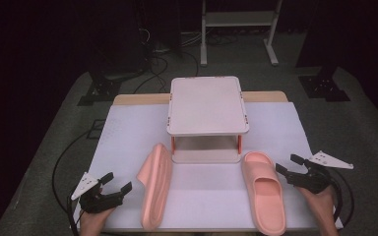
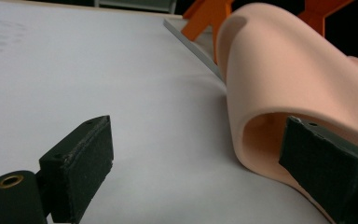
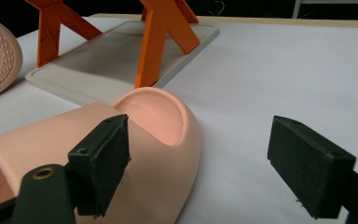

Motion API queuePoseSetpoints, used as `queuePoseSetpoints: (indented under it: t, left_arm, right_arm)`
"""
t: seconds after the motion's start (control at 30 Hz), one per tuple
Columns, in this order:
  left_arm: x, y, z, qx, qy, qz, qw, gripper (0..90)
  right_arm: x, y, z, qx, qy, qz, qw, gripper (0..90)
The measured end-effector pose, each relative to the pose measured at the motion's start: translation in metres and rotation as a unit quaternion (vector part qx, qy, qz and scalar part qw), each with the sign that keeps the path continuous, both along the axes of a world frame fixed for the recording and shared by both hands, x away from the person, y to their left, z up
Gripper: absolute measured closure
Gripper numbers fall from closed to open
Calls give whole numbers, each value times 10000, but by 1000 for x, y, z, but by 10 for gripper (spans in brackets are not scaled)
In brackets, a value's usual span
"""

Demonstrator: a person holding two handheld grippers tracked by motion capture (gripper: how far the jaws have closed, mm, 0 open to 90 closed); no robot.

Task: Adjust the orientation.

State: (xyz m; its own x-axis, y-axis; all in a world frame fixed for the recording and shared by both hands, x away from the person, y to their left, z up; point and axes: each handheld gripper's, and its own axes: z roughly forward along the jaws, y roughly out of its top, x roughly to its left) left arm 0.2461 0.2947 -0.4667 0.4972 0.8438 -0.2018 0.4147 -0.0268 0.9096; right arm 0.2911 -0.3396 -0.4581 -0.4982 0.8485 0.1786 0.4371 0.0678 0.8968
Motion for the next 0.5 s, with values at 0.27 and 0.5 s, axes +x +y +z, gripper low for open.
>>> queuePoseSetpoints:
  t: [0.27, 0.5]
  left_arm:
    - [2, -8, 0, 113, 66, -173, 9998, 132]
    - [7, -13, -3, 257, 348, -296, 9986, 213]
  right_arm:
    - [0, 1, 0, 0, 12, 13, 10000, 203]
    - [0, 1, 0, -2, 8, 31, 10000, 203]
